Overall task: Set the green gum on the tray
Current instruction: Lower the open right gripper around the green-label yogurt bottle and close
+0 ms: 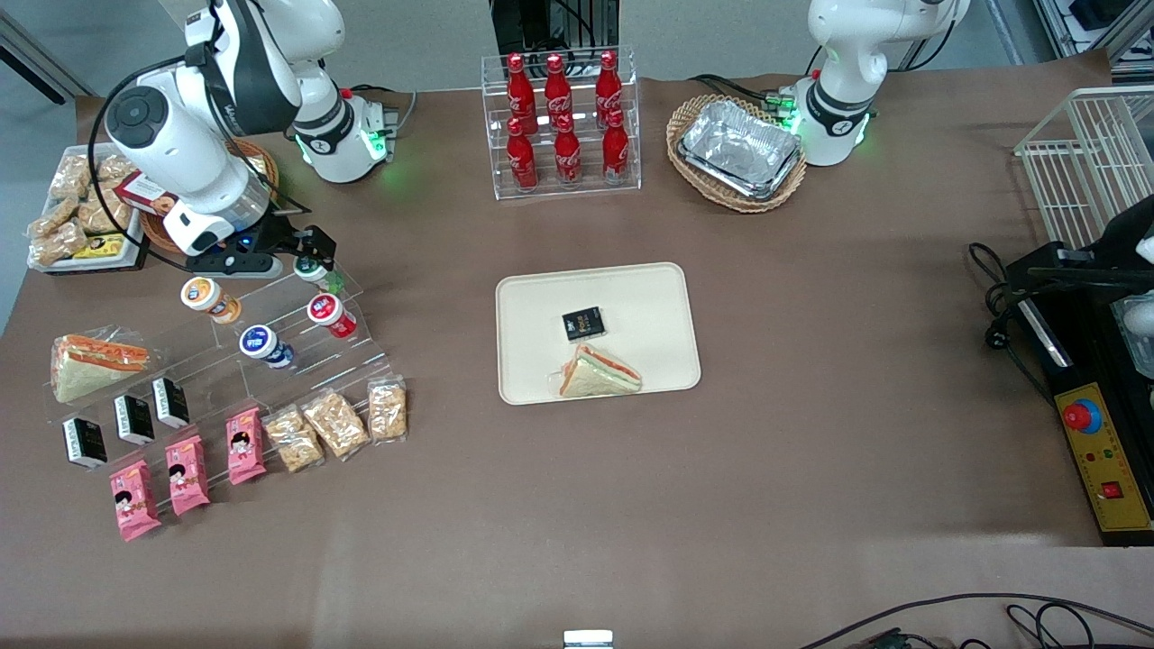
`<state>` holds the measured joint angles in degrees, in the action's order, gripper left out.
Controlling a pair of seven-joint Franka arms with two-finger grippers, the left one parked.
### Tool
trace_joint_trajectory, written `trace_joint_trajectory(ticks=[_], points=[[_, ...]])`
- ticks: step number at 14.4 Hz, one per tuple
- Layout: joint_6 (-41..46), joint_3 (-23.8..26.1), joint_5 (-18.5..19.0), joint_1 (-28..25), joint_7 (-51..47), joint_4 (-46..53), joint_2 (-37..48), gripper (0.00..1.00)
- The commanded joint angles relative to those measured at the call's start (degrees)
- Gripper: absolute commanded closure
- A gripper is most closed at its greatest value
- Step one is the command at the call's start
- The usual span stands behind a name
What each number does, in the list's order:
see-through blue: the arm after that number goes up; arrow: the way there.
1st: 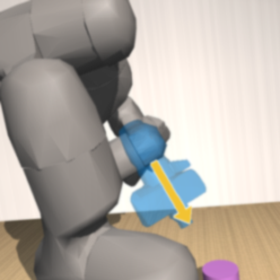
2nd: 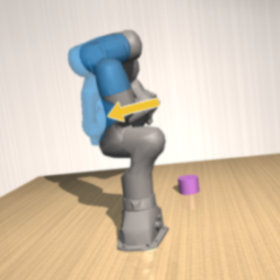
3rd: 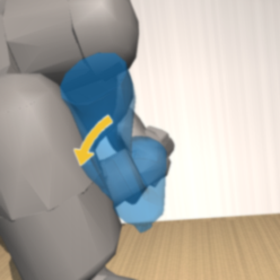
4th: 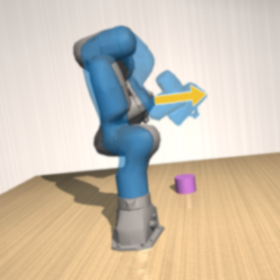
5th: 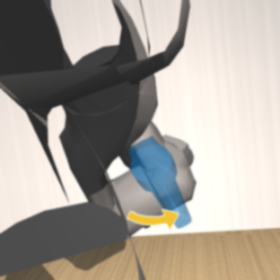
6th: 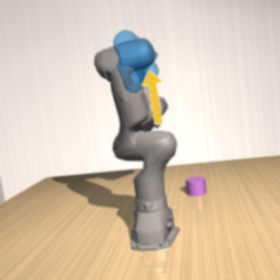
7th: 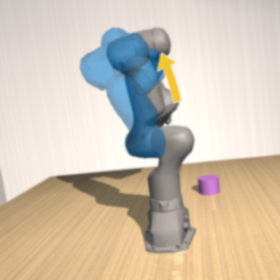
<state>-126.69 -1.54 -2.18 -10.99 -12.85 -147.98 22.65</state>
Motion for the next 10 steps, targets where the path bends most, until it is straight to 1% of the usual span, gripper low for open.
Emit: trace_joint_trajectory(ticks=[1,4,5,6,7,8,10], points=[[-4.5,-0.1,-1.0,-0.4,-1.0,-3.9,1.4,0.00],[-6.5,-0.1,-1.0,-0.5,-0.9,-5.8,1.5,0.00],[-6.5,-0.1,-1.0,-0.9,-1.0,-5.9,1.5,0.04],[-6.5,-0.1,-1.0,-0.9,-1.0,-6.2,1.5,0.20],[-6.5,-0.1,-1.0,-1.0,-1.0,-6.2,1.6,0.31],[-6.3,-0.1,-1.0,-1.0,-1.0,-6.3,1.6,0.37],[-5.8,-0.1,-1.0,-0.9,-1.0,-6.2,1.6,0.38]])
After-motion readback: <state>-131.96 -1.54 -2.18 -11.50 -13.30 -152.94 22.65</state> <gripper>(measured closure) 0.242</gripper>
